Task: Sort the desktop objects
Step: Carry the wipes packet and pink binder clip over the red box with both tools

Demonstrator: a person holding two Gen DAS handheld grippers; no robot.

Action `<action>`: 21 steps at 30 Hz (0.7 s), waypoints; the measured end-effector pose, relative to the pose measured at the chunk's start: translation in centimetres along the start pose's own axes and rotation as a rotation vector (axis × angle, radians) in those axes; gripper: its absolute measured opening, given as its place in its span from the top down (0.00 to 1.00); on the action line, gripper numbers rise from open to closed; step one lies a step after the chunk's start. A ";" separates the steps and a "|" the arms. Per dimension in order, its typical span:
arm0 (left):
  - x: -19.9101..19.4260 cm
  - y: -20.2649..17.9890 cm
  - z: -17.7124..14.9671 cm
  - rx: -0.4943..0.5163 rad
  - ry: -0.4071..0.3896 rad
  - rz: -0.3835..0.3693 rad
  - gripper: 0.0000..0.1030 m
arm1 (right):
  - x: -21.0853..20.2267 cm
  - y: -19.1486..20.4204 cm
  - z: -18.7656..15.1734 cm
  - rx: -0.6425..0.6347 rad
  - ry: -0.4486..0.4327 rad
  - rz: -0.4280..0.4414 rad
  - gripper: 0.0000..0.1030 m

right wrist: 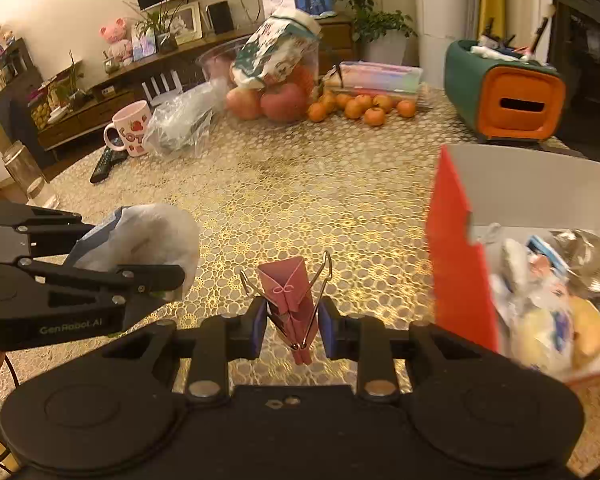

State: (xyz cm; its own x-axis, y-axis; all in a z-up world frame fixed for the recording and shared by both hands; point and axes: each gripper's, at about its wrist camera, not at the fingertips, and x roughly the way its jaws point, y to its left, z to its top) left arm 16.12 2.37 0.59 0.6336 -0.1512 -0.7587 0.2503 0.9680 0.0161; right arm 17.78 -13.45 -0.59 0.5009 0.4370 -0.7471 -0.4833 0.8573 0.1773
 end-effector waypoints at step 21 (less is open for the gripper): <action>-2.9 -11.2 3.5 0.057 -0.052 -0.121 0.69 | -9.7 -7.1 -2.9 0.087 -0.136 -0.083 0.74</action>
State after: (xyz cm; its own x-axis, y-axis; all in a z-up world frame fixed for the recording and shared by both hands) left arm 14.01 -8.77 4.88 0.6329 -0.2780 -0.7225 0.3675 0.9293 -0.0357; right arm 14.27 -24.54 3.57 0.6317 0.3910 -0.6694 -0.3747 0.9099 0.1779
